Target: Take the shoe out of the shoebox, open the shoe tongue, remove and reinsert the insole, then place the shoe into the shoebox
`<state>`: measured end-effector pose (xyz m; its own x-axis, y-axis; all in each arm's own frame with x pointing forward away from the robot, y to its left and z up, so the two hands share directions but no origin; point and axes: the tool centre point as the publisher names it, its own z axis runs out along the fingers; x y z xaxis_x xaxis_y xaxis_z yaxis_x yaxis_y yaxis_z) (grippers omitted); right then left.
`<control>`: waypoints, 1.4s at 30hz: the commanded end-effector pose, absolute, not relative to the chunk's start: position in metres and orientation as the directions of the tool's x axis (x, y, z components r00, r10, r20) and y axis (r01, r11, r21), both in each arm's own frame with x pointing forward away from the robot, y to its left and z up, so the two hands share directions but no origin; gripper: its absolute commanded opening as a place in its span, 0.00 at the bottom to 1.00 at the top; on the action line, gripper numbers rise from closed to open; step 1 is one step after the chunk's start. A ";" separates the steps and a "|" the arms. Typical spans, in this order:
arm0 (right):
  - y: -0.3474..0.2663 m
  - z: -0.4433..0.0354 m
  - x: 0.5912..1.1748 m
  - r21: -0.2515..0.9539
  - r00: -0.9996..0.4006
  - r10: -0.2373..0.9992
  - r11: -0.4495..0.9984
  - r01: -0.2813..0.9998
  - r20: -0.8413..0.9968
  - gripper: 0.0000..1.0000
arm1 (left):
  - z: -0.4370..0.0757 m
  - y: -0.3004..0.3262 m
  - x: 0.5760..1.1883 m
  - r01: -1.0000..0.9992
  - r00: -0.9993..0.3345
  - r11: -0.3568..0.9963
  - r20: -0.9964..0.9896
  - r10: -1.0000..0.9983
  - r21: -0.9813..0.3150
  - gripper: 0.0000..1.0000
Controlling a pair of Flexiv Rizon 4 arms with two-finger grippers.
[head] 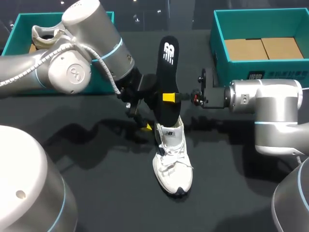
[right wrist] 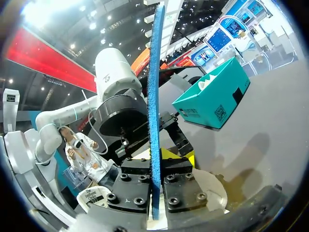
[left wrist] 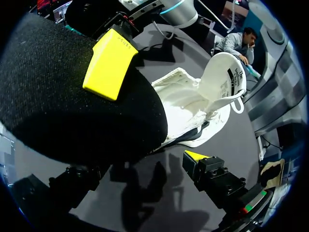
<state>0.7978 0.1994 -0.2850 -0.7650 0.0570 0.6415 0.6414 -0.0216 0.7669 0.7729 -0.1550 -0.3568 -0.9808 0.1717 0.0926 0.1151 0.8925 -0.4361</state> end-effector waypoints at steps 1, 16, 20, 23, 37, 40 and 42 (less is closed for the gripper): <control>0.200 -0.293 0.797 0.765 -0.764 0.044 -0.020 0.644 0.644 0.00 | -0.357 -0.155 0.773 0.116 -0.981 0.893 0.092 0.172 -0.434 1.00; 0.197 -0.312 0.779 0.748 -0.748 0.018 -0.030 0.663 0.663 0.00 | -0.357 -0.155 0.773 0.116 -0.981 0.893 0.092 0.172 -0.434 1.00; 0.195 -0.317 0.771 0.736 -0.736 0.006 -0.026 0.676 0.676 0.00 | -0.357 -0.155 0.773 0.116 -0.981 0.893 0.092 0.172 -0.434 1.00; 0.195 -0.326 0.765 0.715 -0.715 -0.006 -0.024 0.699 0.699 0.00 | -0.357 -0.155 0.773 0.116 -0.981 0.893 0.092 0.172 -0.434 1.00; 0.194 -0.347 0.744 0.667 -0.668 -0.013 -0.050 0.743 0.744 0.00 | -0.357 -0.155 0.773 0.116 -0.981 0.893 0.092 0.172 -0.434 1.00; 0.196 -0.343 0.744 0.671 -0.672 -0.018 -0.049 0.740 0.740 0.00 | -0.357 -0.155 0.773 0.116 -0.981 0.893 0.092 0.172 -0.434 1.00; 0.197 -0.338 0.746 0.681 -0.682 -0.020 -0.044 0.731 0.731 0.00 | -0.357 -0.155 0.773 0.116 -0.981 0.893 0.092 0.172 -0.434 1.00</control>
<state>0.7506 0.1951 -0.3354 -0.6813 -0.0235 0.7316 0.7317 -0.0491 0.6799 0.7729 -0.1552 -0.3570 -0.9808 0.1717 0.0924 0.1151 0.8925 -0.4362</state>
